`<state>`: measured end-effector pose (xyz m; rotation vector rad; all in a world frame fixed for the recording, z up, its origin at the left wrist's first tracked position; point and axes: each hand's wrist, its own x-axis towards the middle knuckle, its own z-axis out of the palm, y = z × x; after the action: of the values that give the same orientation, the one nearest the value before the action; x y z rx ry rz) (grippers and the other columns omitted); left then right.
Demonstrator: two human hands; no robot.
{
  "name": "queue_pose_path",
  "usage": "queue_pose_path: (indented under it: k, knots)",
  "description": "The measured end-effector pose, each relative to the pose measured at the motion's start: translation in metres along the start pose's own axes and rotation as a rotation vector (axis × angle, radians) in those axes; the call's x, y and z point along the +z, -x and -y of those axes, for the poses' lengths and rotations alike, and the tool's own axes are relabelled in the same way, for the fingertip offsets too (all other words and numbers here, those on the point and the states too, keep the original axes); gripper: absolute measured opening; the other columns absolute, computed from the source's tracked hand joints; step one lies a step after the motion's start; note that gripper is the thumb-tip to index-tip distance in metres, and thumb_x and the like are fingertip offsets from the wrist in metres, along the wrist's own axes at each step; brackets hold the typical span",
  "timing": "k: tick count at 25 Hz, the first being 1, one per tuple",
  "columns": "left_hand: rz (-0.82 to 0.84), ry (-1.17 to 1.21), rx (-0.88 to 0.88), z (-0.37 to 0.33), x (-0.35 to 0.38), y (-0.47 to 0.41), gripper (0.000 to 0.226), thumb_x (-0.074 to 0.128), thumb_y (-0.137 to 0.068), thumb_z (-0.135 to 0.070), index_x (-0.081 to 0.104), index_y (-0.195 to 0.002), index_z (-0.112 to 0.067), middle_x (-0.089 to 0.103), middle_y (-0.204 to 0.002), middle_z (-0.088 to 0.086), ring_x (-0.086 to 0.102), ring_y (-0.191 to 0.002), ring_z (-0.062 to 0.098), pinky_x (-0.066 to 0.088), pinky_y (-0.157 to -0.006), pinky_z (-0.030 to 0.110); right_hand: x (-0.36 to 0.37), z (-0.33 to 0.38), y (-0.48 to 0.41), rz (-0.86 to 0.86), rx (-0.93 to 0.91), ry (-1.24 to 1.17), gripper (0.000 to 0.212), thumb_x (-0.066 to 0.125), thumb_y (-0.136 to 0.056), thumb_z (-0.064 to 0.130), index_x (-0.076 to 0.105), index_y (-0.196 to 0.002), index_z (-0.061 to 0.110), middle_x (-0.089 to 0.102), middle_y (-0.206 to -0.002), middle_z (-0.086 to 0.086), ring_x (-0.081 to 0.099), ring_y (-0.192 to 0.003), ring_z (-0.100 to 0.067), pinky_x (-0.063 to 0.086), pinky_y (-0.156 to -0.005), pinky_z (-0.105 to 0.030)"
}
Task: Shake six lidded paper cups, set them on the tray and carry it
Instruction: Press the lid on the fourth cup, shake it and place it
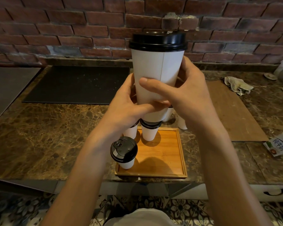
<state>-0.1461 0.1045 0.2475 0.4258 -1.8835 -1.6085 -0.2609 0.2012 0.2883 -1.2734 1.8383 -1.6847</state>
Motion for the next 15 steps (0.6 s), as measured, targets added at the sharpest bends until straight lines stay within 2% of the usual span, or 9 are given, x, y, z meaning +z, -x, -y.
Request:
queue_pose_path:
  k: [5, 9, 12, 15]
  knots:
    - [0.108, 0.049, -0.015, -0.001, -0.006, 0.001, 0.070, 0.080, -0.064, -0.027, 0.046, -0.126, -0.031, 0.065, -0.111, -0.018, 0.062, -0.106, 0.005, 0.052, -0.077, 0.016, -0.007, 0.000, -0.001, 0.132, -0.002, -0.088, 0.069, 0.081, -0.070, 0.035, 0.051, -0.131, 0.021, 0.063, -0.117, 0.007, 0.061, -0.109, -0.008, 0.058, -0.085, -0.030]
    - [0.169, 0.055, -0.048, 0.001, -0.011, 0.001, 0.076, 0.080, -0.064, -0.023, 0.045, -0.132, -0.022, 0.064, -0.117, -0.007, 0.061, -0.111, 0.014, 0.052, -0.082, 0.022, -0.008, -0.003, -0.001, 0.220, -0.012, -0.116, 0.071, 0.082, -0.068, 0.032, 0.051, -0.131, 0.019, 0.064, -0.117, 0.008, 0.061, -0.111, -0.009, 0.055, -0.086, -0.029]
    - [0.165, 0.045, -0.055, 0.003, -0.013, 0.002, 0.078, 0.081, -0.063, -0.025, 0.046, -0.132, -0.021, 0.064, -0.117, -0.007, 0.061, -0.112, 0.014, 0.053, -0.081, 0.023, -0.009, -0.007, -0.003, 0.252, 0.006, -0.132, 0.067, 0.079, -0.070, 0.026, 0.051, -0.130, 0.018, 0.064, -0.116, 0.007, 0.062, -0.111, -0.010, 0.055, -0.088, -0.030]
    - [0.107, 0.038, -0.056, 0.005, -0.012, 0.002, 0.077, 0.083, -0.060, -0.028, 0.049, -0.129, -0.026, 0.065, -0.117, -0.007, 0.061, -0.111, 0.014, 0.054, -0.081, 0.024, -0.007, -0.007, -0.003, 0.242, 0.008, -0.091, 0.067, 0.078, -0.070, 0.029, 0.050, -0.131, 0.020, 0.063, -0.117, 0.007, 0.061, -0.111, -0.009, 0.056, -0.088, -0.031]
